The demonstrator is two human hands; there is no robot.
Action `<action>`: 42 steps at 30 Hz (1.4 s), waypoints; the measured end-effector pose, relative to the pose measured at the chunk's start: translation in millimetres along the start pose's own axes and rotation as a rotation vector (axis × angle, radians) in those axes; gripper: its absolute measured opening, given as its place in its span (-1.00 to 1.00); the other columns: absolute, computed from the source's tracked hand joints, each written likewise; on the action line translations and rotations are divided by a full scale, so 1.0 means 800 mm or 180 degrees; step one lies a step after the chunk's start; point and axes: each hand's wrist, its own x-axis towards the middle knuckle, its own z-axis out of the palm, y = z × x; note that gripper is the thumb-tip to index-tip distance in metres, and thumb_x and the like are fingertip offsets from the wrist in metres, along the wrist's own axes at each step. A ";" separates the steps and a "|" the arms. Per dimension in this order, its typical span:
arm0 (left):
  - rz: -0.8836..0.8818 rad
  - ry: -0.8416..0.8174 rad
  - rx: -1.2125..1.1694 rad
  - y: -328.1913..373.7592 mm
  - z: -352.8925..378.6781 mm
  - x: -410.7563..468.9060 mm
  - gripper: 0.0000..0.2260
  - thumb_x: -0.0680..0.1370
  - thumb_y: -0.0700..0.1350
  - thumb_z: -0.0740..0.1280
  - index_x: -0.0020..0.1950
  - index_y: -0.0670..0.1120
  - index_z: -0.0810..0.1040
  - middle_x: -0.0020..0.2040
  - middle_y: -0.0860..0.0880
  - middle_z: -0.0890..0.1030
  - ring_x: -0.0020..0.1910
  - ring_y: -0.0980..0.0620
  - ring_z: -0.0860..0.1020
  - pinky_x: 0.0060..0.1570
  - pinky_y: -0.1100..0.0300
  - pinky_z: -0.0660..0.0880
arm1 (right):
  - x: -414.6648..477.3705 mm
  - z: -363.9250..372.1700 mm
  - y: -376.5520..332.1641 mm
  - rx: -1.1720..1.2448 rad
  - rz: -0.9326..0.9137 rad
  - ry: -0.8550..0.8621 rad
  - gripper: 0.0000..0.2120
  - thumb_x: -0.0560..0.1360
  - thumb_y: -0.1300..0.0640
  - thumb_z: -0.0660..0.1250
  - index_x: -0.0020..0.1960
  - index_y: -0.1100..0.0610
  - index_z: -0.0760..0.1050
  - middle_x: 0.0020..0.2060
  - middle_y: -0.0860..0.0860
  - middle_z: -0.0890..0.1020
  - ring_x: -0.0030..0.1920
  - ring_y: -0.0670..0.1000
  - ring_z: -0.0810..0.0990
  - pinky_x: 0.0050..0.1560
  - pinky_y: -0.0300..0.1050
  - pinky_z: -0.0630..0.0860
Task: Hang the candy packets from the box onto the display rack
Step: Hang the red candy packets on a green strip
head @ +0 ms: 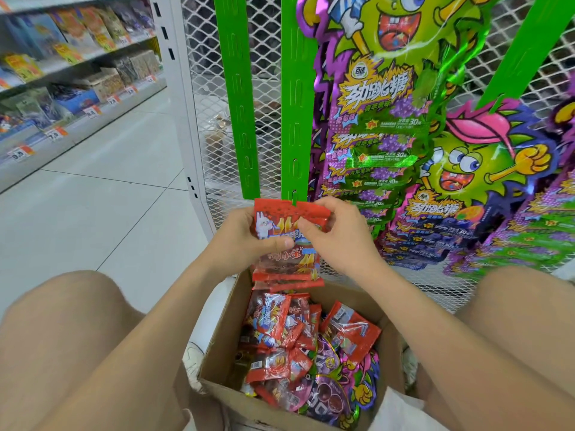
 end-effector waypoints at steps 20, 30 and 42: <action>-0.0216 0.0371 -0.0560 -0.081 0.051 0.017 -0.52 0.71 0.02 0.32 0.50 -0.02 0.12 0.41 -0.01 0.53 0.36 0.07 0.60 0.38 -0.02 0.57 | -0.019 0.099 0.117 0.1237 0.1405 -0.0664 -0.45 0.53 0.37 0.30 0.39 -0.09 0.38 0.20 -0.08 0.66 0.23 -0.06 0.63 0.31 0.02 0.59; -0.0283 0.0674 -0.0345 -0.119 0.051 0.033 -0.33 0.66 0.18 0.37 0.58 0.10 0.02 0.44 0.00 0.54 0.38 0.13 0.58 0.45 -0.02 0.49 | -0.039 0.120 0.173 -0.0625 0.1464 -0.1319 -0.27 0.63 0.19 0.25 0.69 0.15 -0.02 0.46 0.23 0.47 0.21 0.16 0.62 0.14 -0.02 0.56; -0.1847 -0.1080 0.2060 -0.294 0.130 -0.049 -0.75 0.61 -0.06 0.30 0.17 -0.20 0.58 0.09 -0.22 0.66 0.13 -0.24 0.63 0.10 -0.06 0.58 | -0.146 0.183 0.295 -0.1578 0.1993 -0.2344 -0.65 0.53 0.16 0.37 -0.30 0.09 0.24 -0.37 0.08 0.33 -0.21 0.19 0.48 -0.17 0.01 0.43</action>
